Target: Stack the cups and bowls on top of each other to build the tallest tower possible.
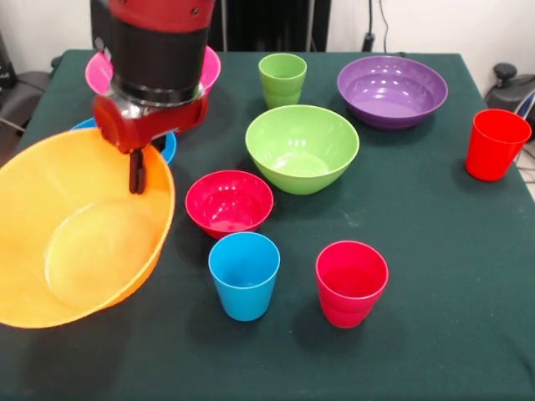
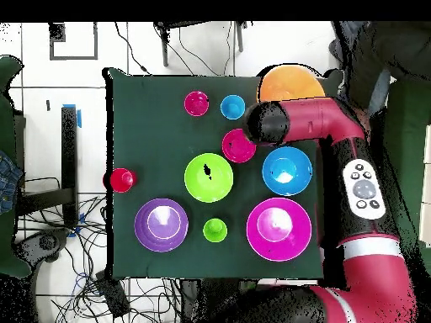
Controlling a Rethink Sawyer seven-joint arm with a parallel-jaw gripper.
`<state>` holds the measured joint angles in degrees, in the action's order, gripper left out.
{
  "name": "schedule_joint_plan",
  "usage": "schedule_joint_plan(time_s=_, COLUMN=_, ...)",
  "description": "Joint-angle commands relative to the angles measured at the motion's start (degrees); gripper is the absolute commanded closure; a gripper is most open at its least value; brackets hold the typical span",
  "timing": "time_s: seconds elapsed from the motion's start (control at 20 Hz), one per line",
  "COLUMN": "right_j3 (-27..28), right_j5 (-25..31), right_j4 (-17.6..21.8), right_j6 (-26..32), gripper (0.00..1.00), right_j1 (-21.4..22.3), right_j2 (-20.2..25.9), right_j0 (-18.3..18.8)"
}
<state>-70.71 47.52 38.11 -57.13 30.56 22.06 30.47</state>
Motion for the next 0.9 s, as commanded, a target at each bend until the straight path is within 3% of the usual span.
schedule_joint_plan(time_s=0.05, right_j3=-7.47, right_j5=0.24, right_j4=1.57, right_j6=-10.64, gripper=1.0, right_j1=7.68, right_j2=-4.76, right_j0=-8.28)
schedule_joint_plan(time_s=0.25, right_j3=-12.88, right_j5=-6.76, right_j4=-2.61, right_j6=-18.0, gripper=1.0, right_j1=8.63, right_j2=-5.08, right_j0=-9.67)
schedule_joint_plan(time_s=0.4, right_j3=-14.59, right_j5=-8.6, right_j4=-5.23, right_j6=-21.08, gripper=1.0, right_j1=8.77, right_j2=-5.68, right_j0=-11.24)
schedule_joint_plan(time_s=0.6, right_j3=-16.1, right_j5=-8.71, right_j4=-6.65, right_j6=-22.45, gripper=1.0, right_j1=8.91, right_j2=-6.98, right_j0=-13.57)
schedule_joint_plan(time_s=0.9, right_j3=-20.37, right_j5=-11.27, right_j4=-6.98, right_j6=-30.5, gripper=1.0, right_j1=10.08, right_j2=-10.63, right_j0=-18.62)
